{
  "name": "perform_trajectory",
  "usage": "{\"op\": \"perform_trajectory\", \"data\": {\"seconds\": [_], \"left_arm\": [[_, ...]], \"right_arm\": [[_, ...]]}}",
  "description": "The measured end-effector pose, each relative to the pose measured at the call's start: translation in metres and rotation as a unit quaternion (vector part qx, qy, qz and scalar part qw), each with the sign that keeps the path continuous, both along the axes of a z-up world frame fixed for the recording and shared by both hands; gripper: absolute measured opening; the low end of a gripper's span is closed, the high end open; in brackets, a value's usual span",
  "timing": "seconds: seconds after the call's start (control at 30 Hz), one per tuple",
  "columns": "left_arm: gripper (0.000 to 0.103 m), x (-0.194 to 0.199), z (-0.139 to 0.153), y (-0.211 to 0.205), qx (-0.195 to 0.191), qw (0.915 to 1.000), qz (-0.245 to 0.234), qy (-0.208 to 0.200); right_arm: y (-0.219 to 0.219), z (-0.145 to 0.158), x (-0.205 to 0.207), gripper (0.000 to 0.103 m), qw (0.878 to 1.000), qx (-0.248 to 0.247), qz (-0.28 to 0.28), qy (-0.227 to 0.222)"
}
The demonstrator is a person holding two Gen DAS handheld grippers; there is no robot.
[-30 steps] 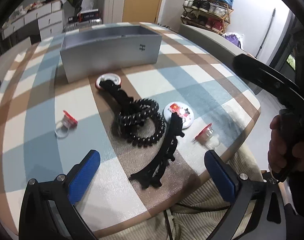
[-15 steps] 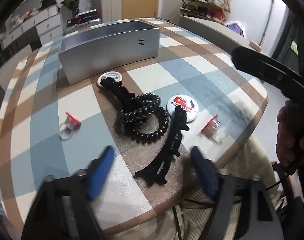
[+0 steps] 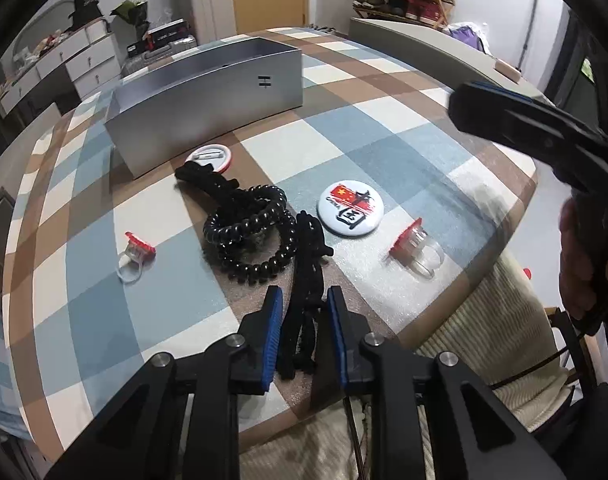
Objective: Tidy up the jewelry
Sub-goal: 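Lower the left gripper onto a long black claw clip and close it, then grasp a clear red-topped ring with the right gripper while the left gripper holds the clip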
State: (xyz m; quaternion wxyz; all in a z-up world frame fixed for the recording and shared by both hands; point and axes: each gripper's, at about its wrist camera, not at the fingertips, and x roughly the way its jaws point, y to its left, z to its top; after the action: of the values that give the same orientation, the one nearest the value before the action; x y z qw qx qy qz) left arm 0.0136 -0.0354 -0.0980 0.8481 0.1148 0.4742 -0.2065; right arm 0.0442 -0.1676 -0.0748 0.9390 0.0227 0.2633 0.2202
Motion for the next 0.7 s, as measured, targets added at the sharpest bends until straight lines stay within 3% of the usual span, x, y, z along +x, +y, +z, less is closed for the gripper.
{"op": "perform_trajectory", "data": {"seconds": [0.27,0.43,0.57,0.7], "left_arm": [[0.017,-0.003,0.009,0.0,-0.003,0.9997,0.0,-0.023],[0.017,0.0,0.016,0.005,-0.019,0.9993,0.008,-0.03],[0.016,0.001,0.022,0.007,-0.02,0.9992,0.014,-0.033],[0.015,0.001,0.028,0.008,-0.025,0.9987,0.013,-0.042]], "right_arm": [[0.006,-0.006,-0.005,0.103,0.999,-0.012,0.034,0.005],[0.009,-0.018,-0.005,0.091,0.997,-0.024,0.06,0.033],[0.009,-0.027,-0.006,0.076,0.996,-0.02,0.068,0.05],[0.013,-0.037,-0.007,0.07,0.994,-0.019,0.085,0.069]]}}
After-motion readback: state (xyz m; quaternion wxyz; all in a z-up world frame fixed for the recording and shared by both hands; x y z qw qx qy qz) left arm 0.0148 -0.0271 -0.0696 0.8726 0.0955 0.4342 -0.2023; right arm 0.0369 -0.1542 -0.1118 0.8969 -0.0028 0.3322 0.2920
